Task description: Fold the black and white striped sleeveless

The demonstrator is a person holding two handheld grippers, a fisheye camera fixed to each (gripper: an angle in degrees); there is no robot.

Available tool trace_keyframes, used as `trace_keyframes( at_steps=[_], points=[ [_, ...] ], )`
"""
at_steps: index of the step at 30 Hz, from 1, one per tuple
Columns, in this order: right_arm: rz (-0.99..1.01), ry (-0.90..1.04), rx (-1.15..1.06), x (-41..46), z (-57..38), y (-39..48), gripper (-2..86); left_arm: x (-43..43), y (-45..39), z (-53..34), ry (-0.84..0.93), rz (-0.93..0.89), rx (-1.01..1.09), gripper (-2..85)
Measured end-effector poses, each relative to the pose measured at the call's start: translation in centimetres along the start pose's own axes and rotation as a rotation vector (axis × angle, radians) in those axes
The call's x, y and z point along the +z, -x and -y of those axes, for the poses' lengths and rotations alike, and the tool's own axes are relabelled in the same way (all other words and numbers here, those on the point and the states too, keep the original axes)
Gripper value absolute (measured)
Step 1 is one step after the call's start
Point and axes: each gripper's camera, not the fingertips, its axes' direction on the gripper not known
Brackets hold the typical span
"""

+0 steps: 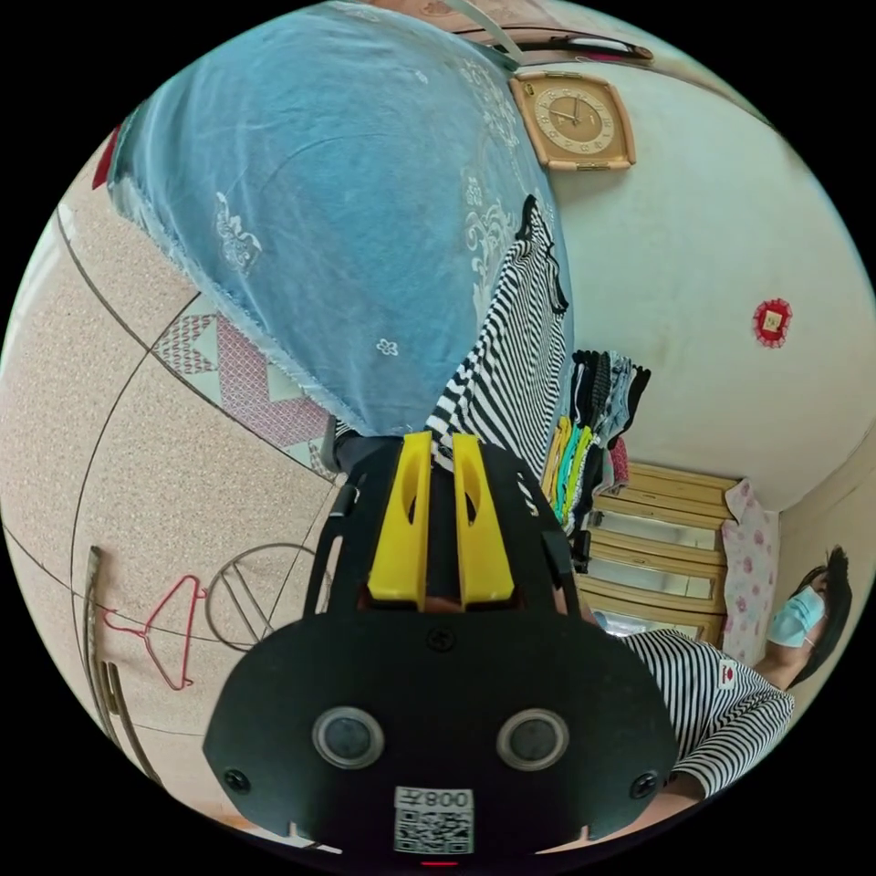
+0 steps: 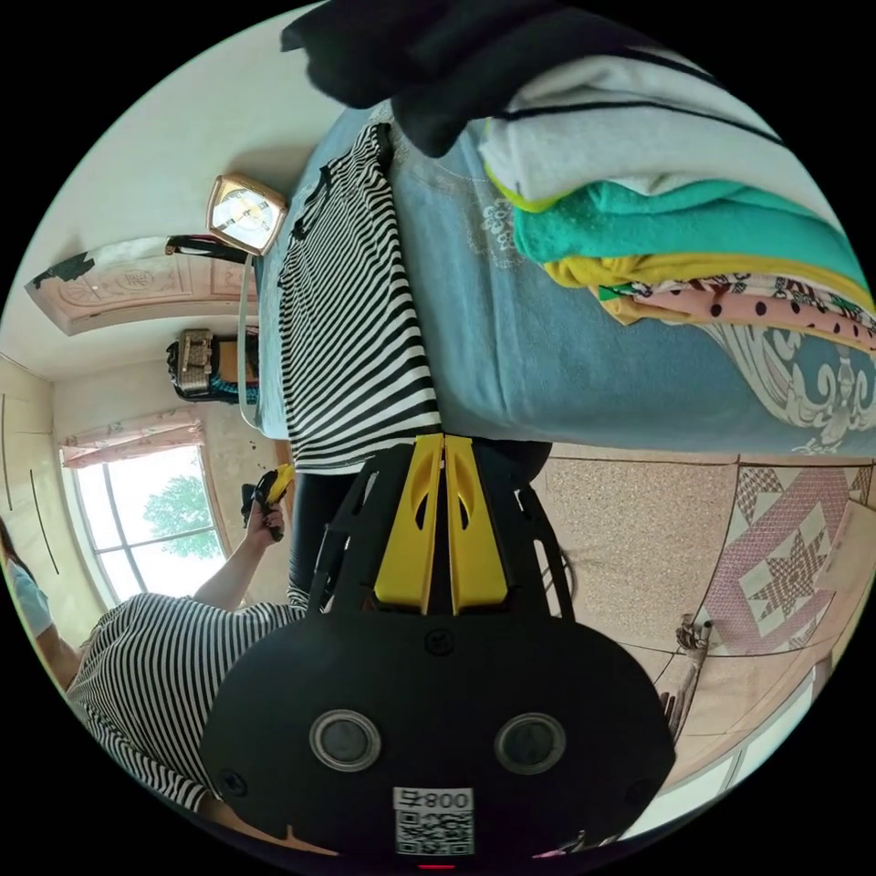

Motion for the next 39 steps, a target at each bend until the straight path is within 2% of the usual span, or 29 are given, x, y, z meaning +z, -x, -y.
trace_keyframes(
  at_steps=[7,15,24,28,33,39],
  points=[
    [-0.065,-0.067,-0.031,-0.8,1.7,2.5,0.0,-1.1,-1.0,5.9,-0.122,-0.014,0.036,6.9],
    [-0.164,-0.131,-0.299,1.4,14.3,12.8,0.0,7.0,-11.2,24.8,-0.095,-0.042,0.294,7.7],
    [-0.22,-0.257,-0.423,2.9,27.0,19.2,0.4,14.8,-16.8,42.6,-0.143,0.092,0.331,8.3],
    [-0.264,-0.291,-0.437,3.5,30.4,20.3,1.0,16.7,-17.2,46.6,-0.133,0.126,0.338,7.8],
    [-0.304,-0.317,-0.428,4.4,34.8,21.4,3.0,18.1,-16.9,50.0,-0.11,0.186,0.339,2.2],
    [-0.354,-0.339,-0.424,5.0,38.9,22.9,5.0,17.0,-17.1,52.4,-0.152,0.121,0.354,0.4]
  ],
)
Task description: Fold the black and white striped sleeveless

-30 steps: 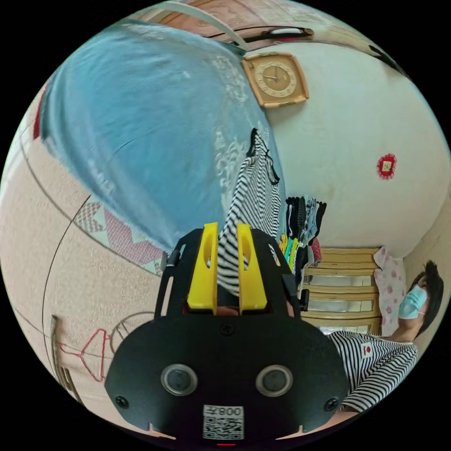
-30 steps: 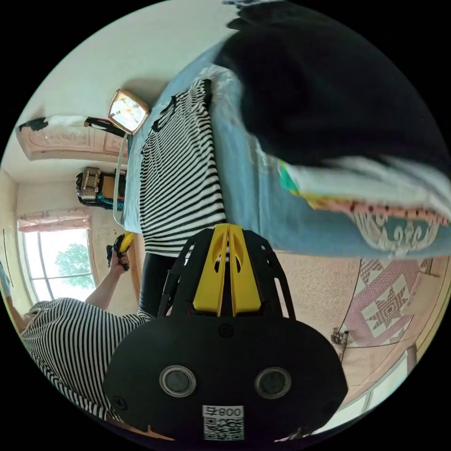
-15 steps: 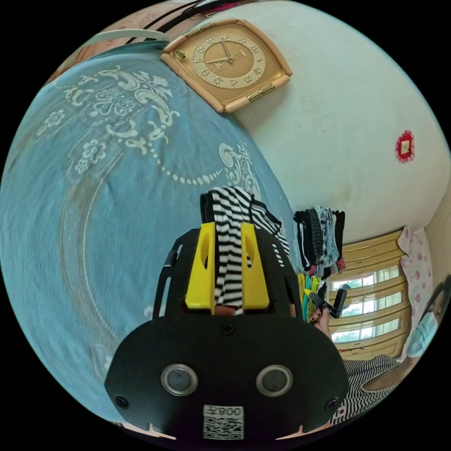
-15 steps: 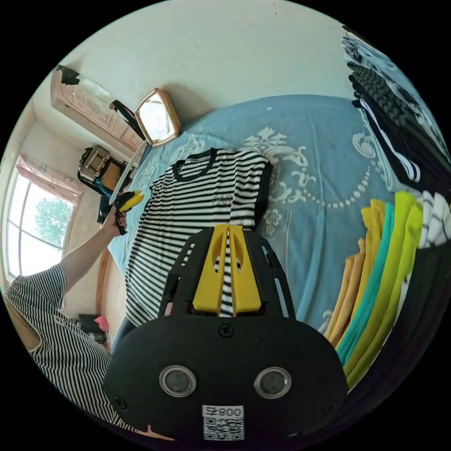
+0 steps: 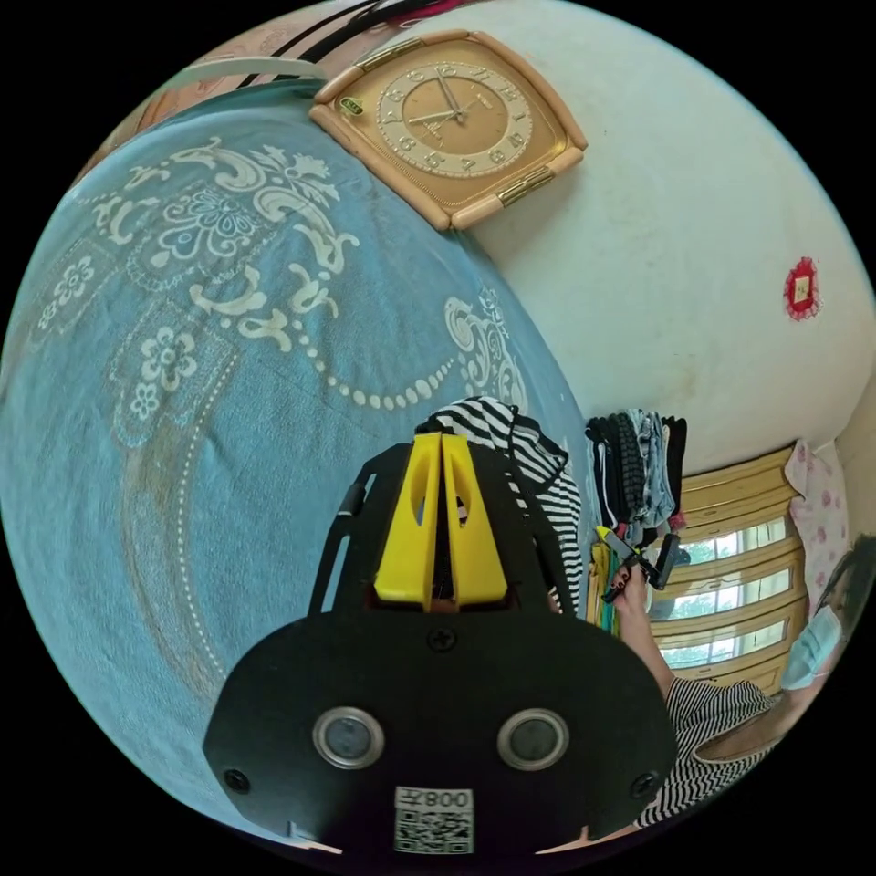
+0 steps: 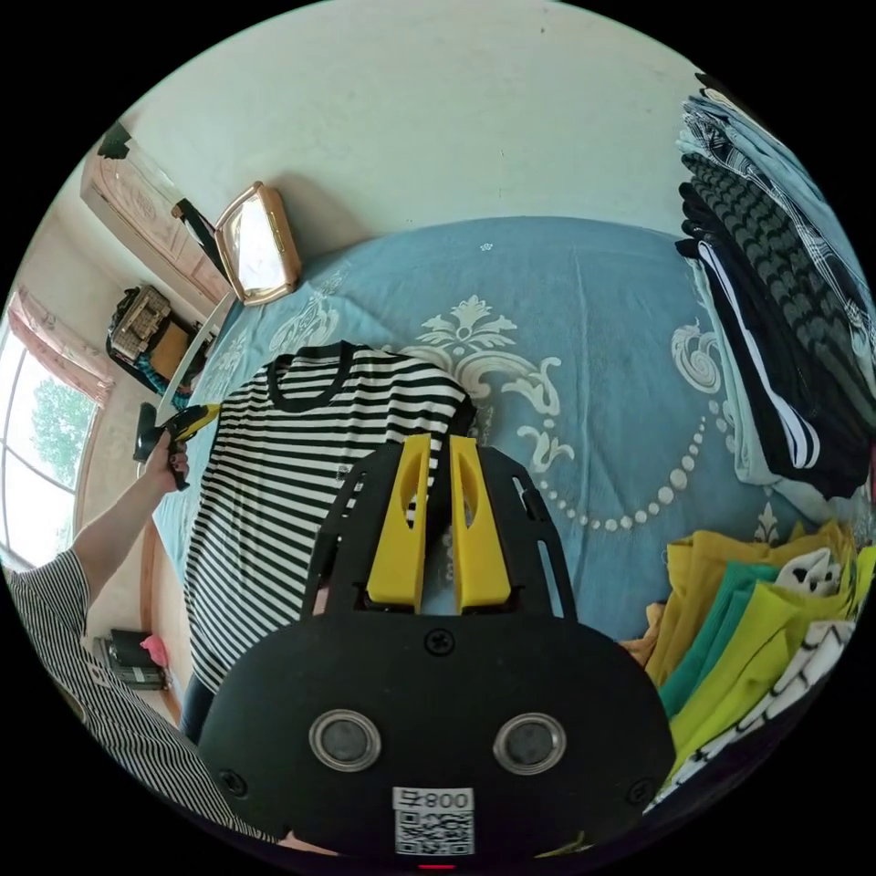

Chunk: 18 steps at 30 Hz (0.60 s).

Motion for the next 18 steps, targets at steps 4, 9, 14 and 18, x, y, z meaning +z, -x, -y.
trace_keyframes(
  at_steps=[4,9,14,18],
  points=[
    [-0.002,-0.006,-0.002,1.0,2.6,0.1,5.7,-1.4,0.0,1.9,-0.061,0.009,0.018,0.4],
    [-0.025,0.042,0.01,3.8,6.0,0.2,6.2,-1.3,1.3,3.9,-0.074,0.025,-0.004,1.6],
    [0.021,0.03,0.053,4.8,7.4,0.2,6.5,2.3,1.1,3.5,0.016,0.039,0.049,6.9],
    [-0.009,0.063,0.041,5.7,8.4,1.3,6.1,4.5,0.9,3.5,0.034,0.109,0.072,5.8]
  ],
)
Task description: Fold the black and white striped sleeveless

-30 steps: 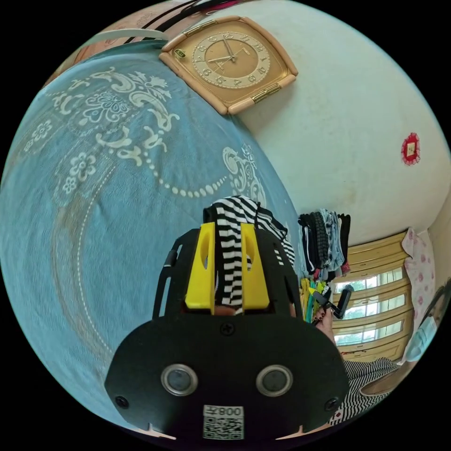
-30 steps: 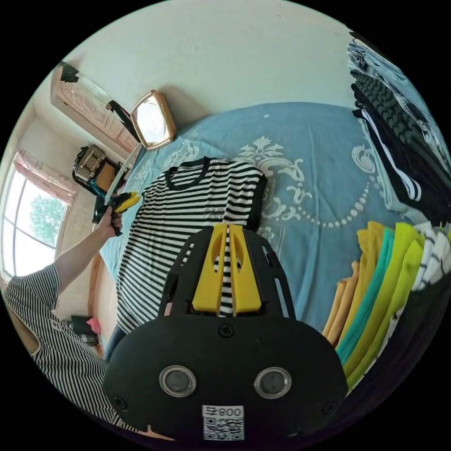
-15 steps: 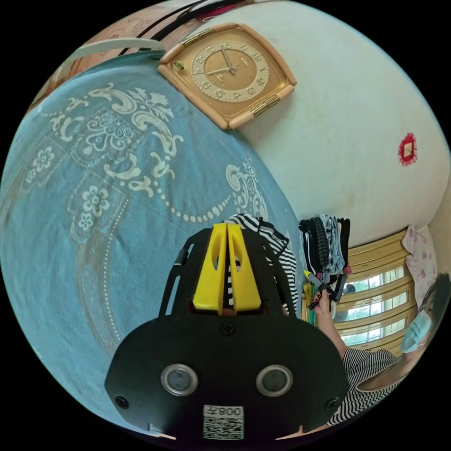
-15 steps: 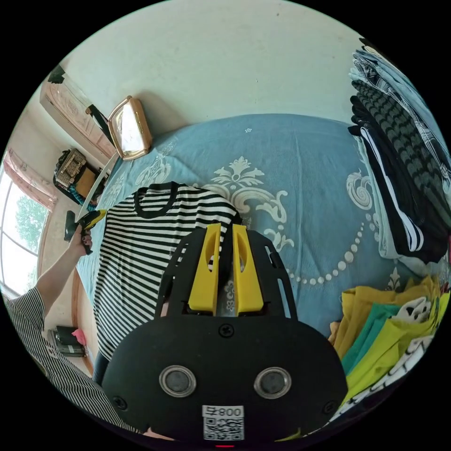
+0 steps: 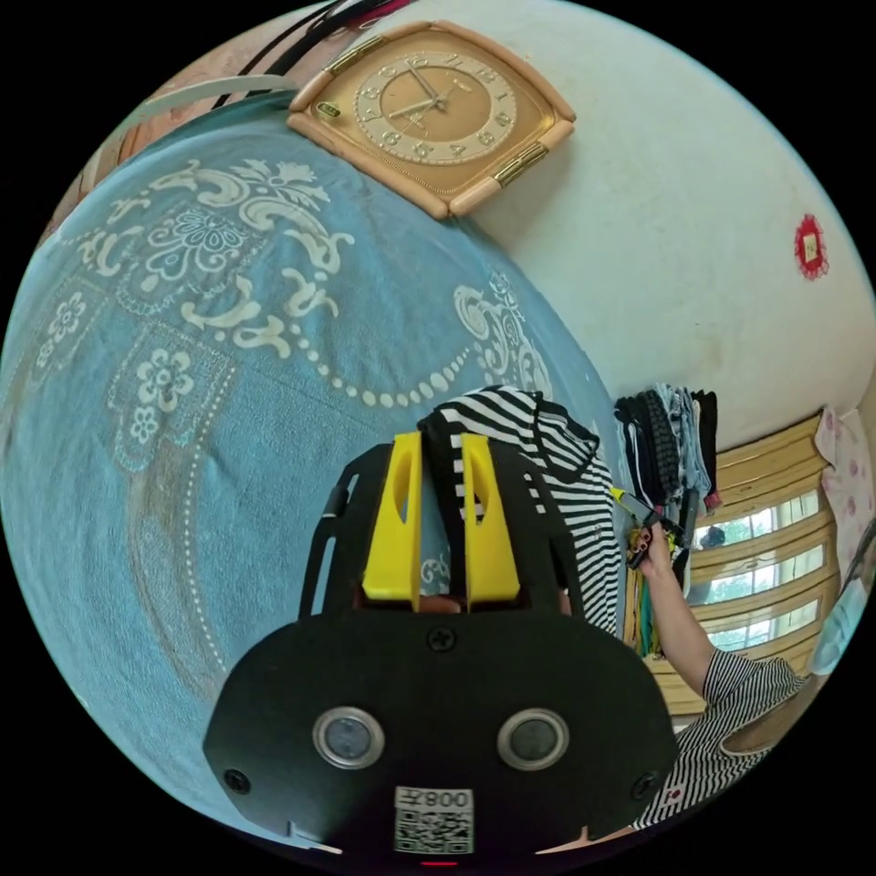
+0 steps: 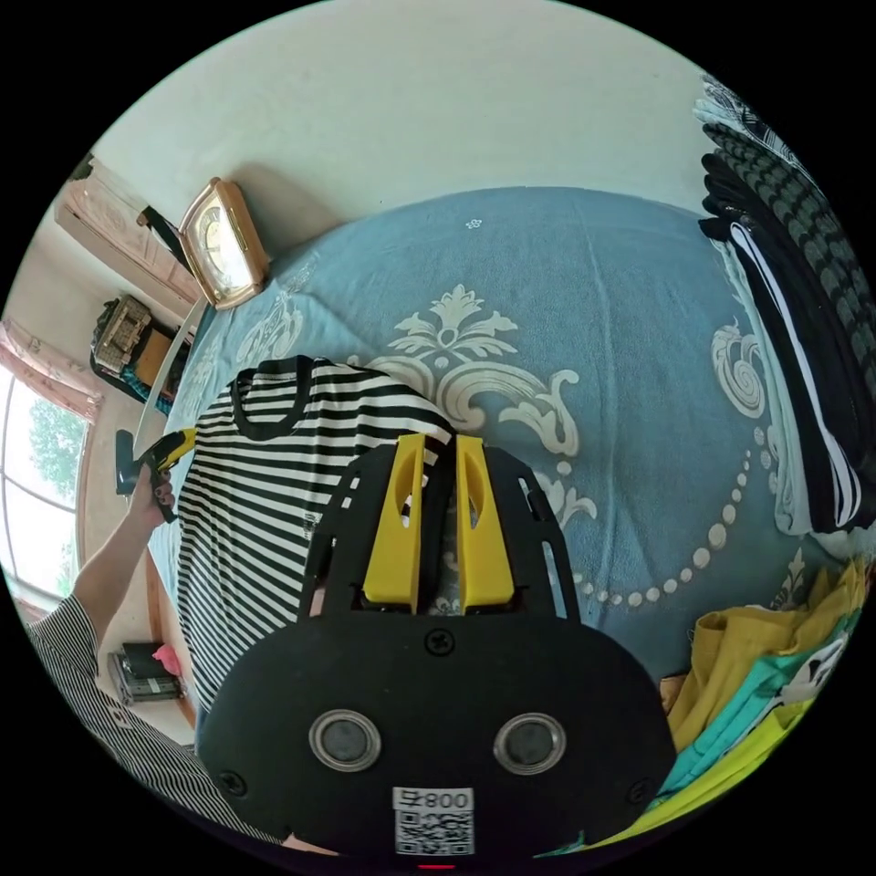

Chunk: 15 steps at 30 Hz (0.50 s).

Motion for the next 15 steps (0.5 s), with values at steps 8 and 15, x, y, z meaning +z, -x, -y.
trace_keyframes(
  at_steps=[8,15],
  points=[
    [-0.045,-0.024,-0.041,-2.0,1.4,2.4,2.2,-0.8,-0.2,0.7,-0.025,-0.022,0.026,2.6],
    [-0.091,-0.045,-0.04,-3.9,2.8,3.6,1.4,-0.6,1.6,-0.2,-0.025,0.032,-0.008,2.8]
  ],
)
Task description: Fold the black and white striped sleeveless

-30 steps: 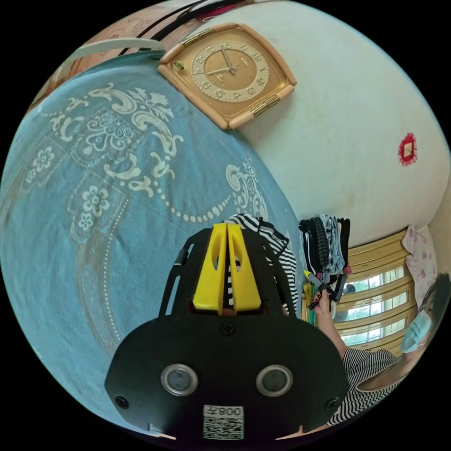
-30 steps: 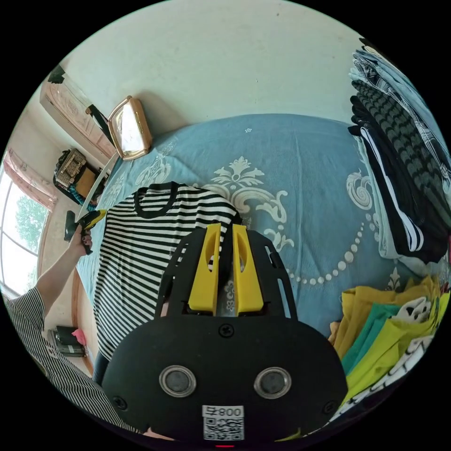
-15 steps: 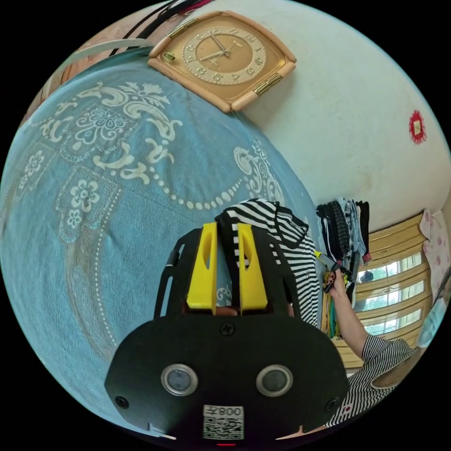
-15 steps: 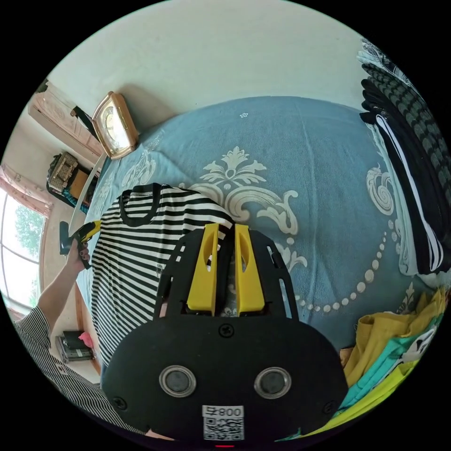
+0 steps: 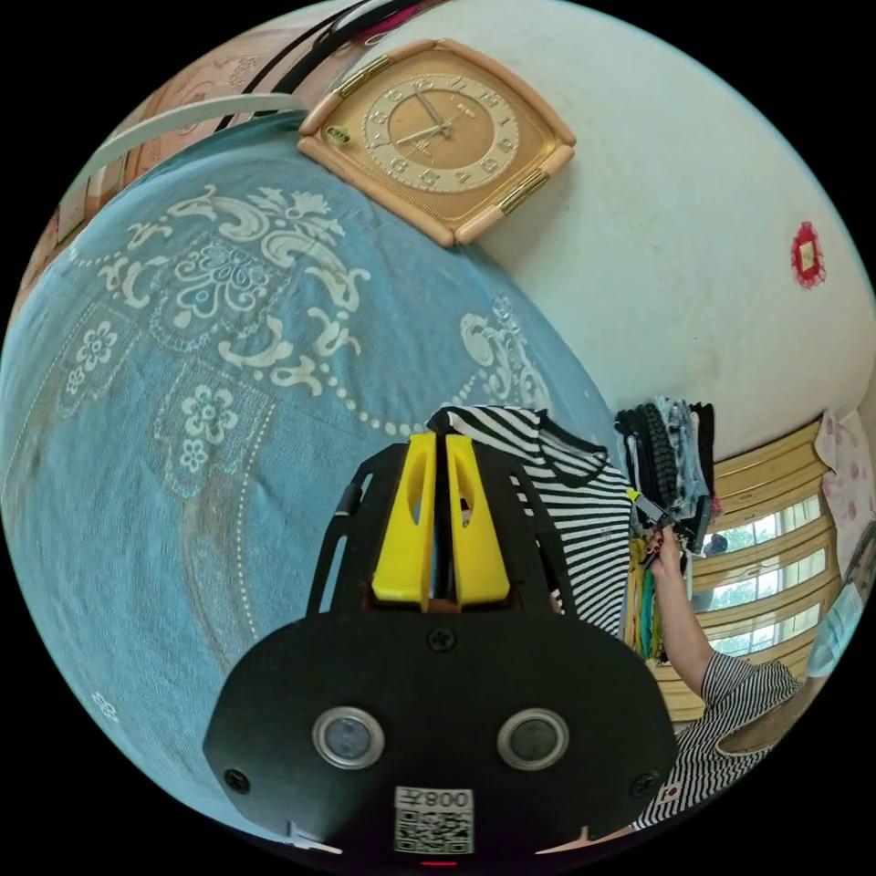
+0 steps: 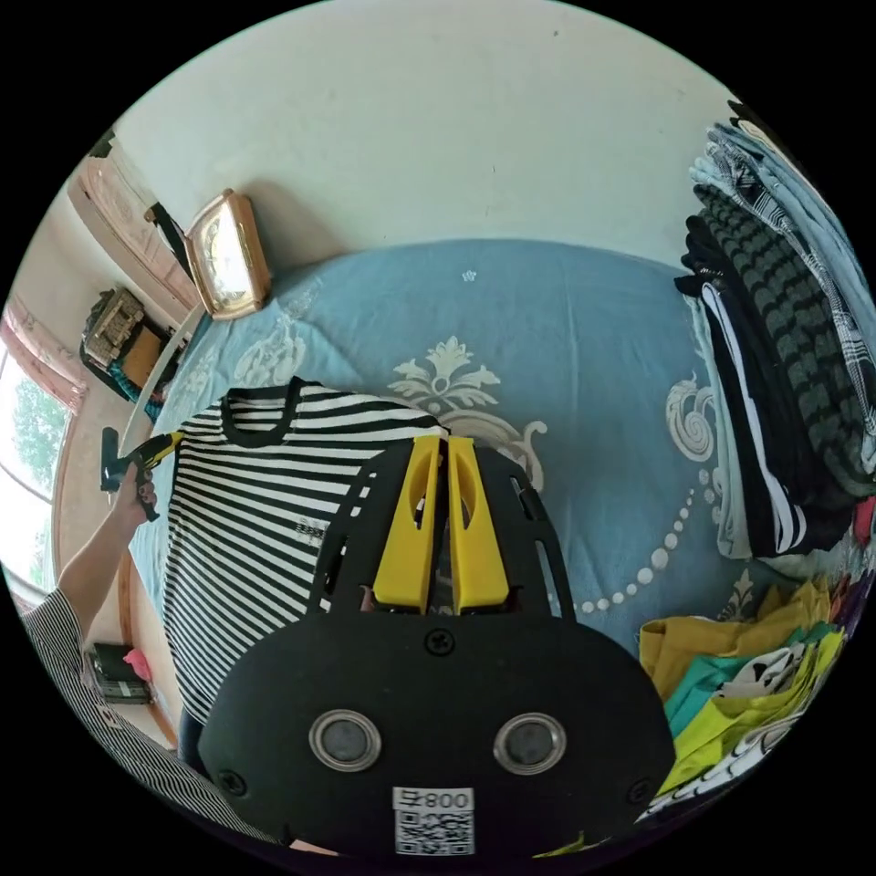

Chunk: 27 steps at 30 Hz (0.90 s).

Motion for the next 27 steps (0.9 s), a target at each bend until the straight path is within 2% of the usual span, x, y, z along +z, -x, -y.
trace_keyframes(
  at_steps=[4,11,13,15,19,22,23,27],
  points=[
    [-0.011,0.088,0.042,2.0,-0.3,-0.4,1.2,0.5,1.4,-1.7,-0.04,-0.062,-0.066,3.4],
    [0.056,-0.102,0.117,-3.4,-1.5,-0.4,0.3,-2.2,0.5,-4.5,-0.144,-0.013,-0.013,4.9],
    [0.102,-0.133,0.082,-4.3,-1.4,0.9,0.2,-2.5,-0.3,-5.1,-0.163,-0.022,0.022,4.6],
    [0.135,-0.123,-0.034,-4.3,-0.8,4.1,0.1,-1.2,-2.1,-5.6,-0.104,-0.038,0.1,3.7],
    [0.039,-0.036,-0.132,-1.8,0.2,8.8,0.0,1.4,-4.5,-6.5,-0.027,0.05,0.186,2.1],
    [-0.078,0.116,-0.177,2.1,0.2,11.1,0.0,3.7,-5.0,-7.6,0.046,0.193,0.216,1.0],
    [-0.095,0.029,-0.207,1.5,-0.5,11.9,0.0,4.0,-5.0,-8.1,0.045,0.208,0.218,0.7],
    [-0.189,0.004,-0.268,1.3,-2.3,13.8,0.2,3.7,-4.8,-9.8,0.056,0.22,0.227,0.5]
  ],
)
